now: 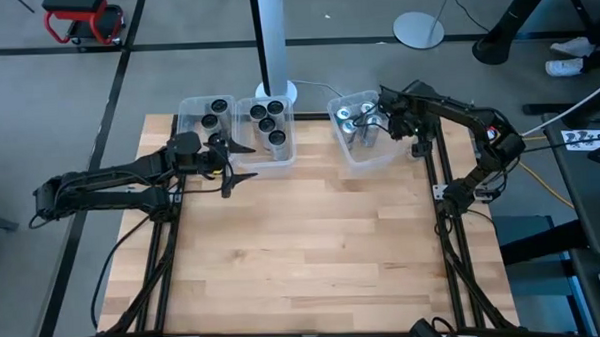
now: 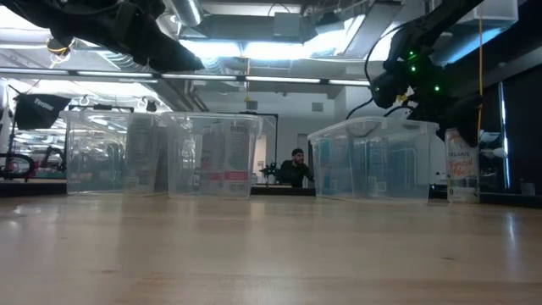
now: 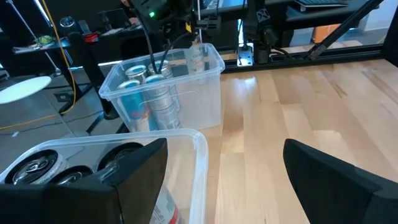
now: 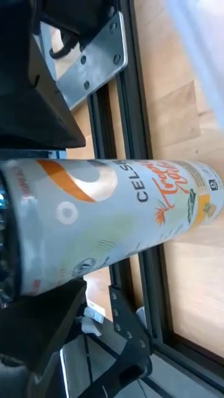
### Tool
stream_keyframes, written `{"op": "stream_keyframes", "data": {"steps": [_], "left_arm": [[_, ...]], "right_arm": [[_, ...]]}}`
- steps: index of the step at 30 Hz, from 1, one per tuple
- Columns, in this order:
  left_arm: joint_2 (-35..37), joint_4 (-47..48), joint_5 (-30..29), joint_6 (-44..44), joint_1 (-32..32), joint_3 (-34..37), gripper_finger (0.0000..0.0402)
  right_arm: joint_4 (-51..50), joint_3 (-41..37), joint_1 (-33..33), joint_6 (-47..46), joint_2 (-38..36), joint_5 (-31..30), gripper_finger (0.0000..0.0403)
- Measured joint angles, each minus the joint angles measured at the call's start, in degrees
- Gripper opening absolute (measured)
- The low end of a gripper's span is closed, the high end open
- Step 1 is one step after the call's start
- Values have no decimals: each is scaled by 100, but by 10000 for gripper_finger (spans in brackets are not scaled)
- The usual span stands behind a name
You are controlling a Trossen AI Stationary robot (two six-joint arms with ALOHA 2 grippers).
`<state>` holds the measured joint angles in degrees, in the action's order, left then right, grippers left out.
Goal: Sort soda cans
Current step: Put the white-yellow soda can into the top left transparent bin
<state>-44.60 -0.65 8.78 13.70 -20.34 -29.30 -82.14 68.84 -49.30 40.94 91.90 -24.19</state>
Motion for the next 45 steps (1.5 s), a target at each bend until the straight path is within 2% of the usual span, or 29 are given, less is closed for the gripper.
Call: {"op": "stream_keyframes", "data": {"steps": [7, 10, 15, 16, 30, 45], "left_arm": [[0, -2, 0, 19, 1, 0, 308], [0, -2, 0, 21, 0, 0, 308], [-1, -2, 0, 21, 0, 0, 308], [0, -3, 0, 21, 0, 0, 308], [-1, -4, 0, 21, 0, 0, 308], [0, -4, 0, 21, 1, 0, 308]], "right_arm": [[92, -86, 0, 52, -11, -36, 352], [89, -88, 0, 96, -11, -44, 323], [23, -88, 15, 210, -11, -165, 252], [-2, -74, 15, 248, -9, -180, 249], [-822, 832, 138, 152, -50, -689, 259], [-797, 2686, 408, 129, -72, -1601, 252]]}}
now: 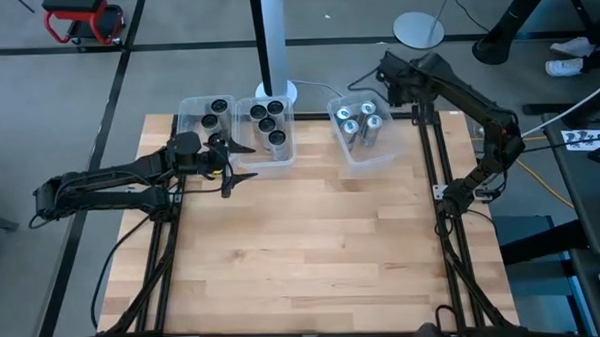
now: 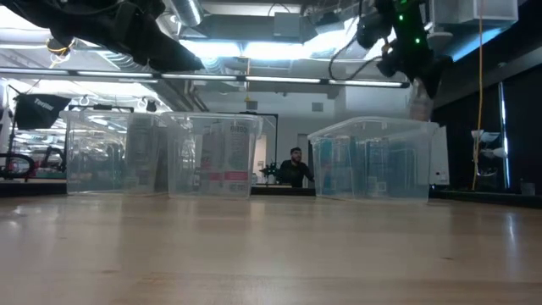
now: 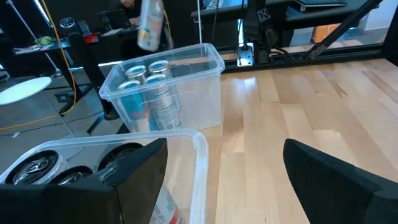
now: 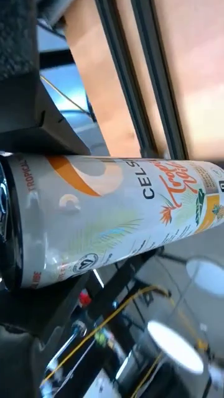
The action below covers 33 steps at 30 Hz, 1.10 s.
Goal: Sort soda cans
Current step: Put the white-yellow soda can into the top left transparent bin
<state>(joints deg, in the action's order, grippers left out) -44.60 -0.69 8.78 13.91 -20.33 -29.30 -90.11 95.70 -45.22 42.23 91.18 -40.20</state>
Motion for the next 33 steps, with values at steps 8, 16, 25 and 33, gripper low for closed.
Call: {"op": "stream_keyframes", "data": {"steps": [8, 16, 25, 33], "left_arm": [[0, 0, 0, 0, -1, -1, 308], [0, 2, 0, 0, -1, -2, 308], [0, 17, 2, -7, -1, 0, 308], [-13, 36, 2, -63, 57, -2, 308]], "right_arm": [[248, 861, 395, 378, -6, -212, 254], [1120, 1160, 1662, 1185, -7, -110, 256], [1991, 1154, 3406, 2031, 52, 107, 256], [2064, 1143, 4533, 2328, 462, 386, 257]]}}
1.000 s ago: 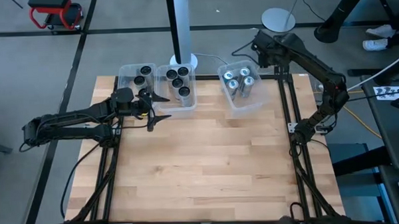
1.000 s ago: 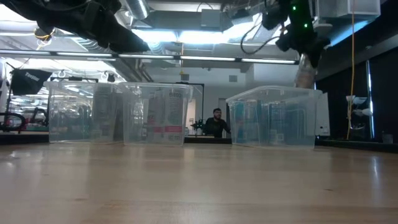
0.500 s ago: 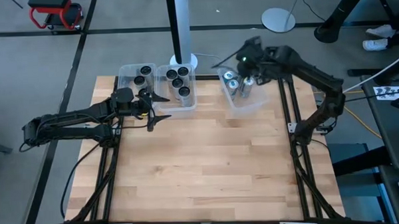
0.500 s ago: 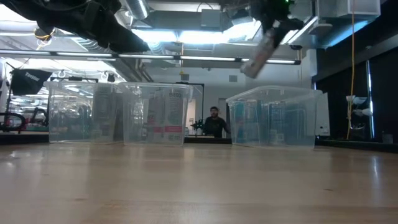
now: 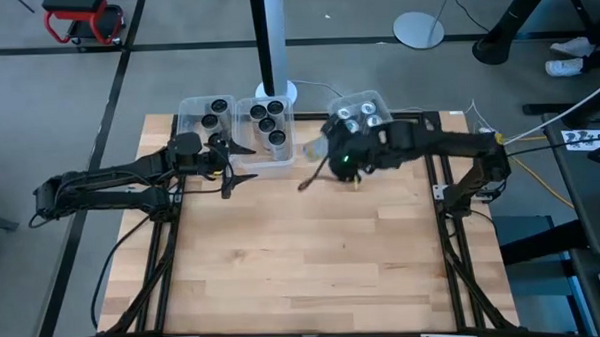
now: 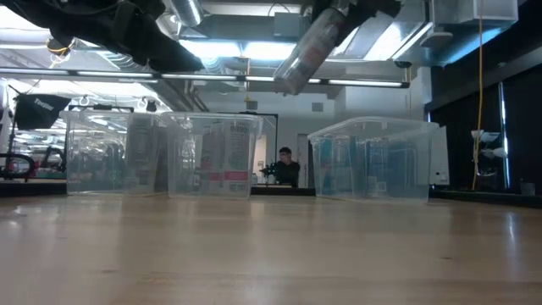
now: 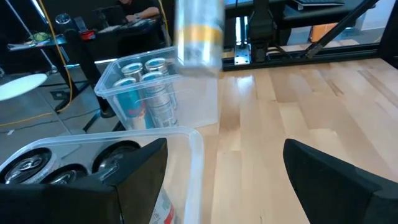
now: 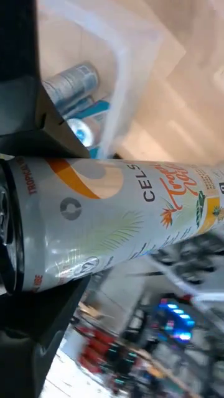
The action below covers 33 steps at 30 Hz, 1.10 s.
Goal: Sort soda cans
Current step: Put the white-yellow soda can into the top left transparent bin
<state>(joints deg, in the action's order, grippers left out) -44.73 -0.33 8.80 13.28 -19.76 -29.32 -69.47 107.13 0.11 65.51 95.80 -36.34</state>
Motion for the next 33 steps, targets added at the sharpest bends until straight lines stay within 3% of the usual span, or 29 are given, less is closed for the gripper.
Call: {"op": "stream_keyframes", "data": {"steps": [4, 9, 20, 33], "left_arm": [[0, -1, 0, 2, 106, 0, 308], [0, -3, 0, 20, 160, 0, 308], [0, -6, 0, 22, 166, 0, 308], [0, -9, 0, 22, 166, 0, 308]], "right_arm": [[82, 0, 323, 209, 349, 60, 257], [327, 0, 536, 650, 835, 646, 257], [440, 0, 599, 1433, 1916, 1150, 257], [238, 0, 602, 1638, 2159, 1280, 257]]}}
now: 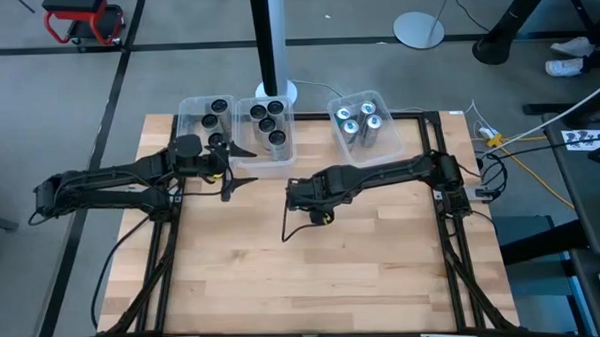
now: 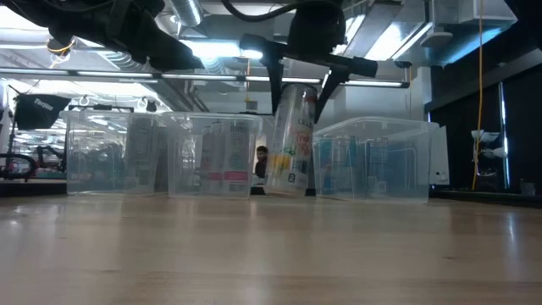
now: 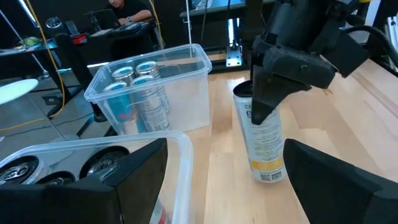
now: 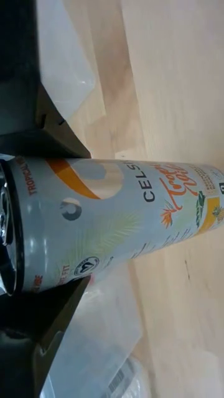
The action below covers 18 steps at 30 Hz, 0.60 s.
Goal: Sort soda cans
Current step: Put the white-yellow soda can into the top left transparent bin
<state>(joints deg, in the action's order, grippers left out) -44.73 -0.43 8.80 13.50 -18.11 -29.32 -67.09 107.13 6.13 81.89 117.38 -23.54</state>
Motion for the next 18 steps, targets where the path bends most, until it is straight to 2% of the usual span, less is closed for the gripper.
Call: {"op": "stream_keyframes", "data": {"steps": [18], "left_arm": [[0, 2, 0, 42, 0, 0, 308]], "right_arm": [[408, 0, -15, -57, 61, 430, 285]]}}
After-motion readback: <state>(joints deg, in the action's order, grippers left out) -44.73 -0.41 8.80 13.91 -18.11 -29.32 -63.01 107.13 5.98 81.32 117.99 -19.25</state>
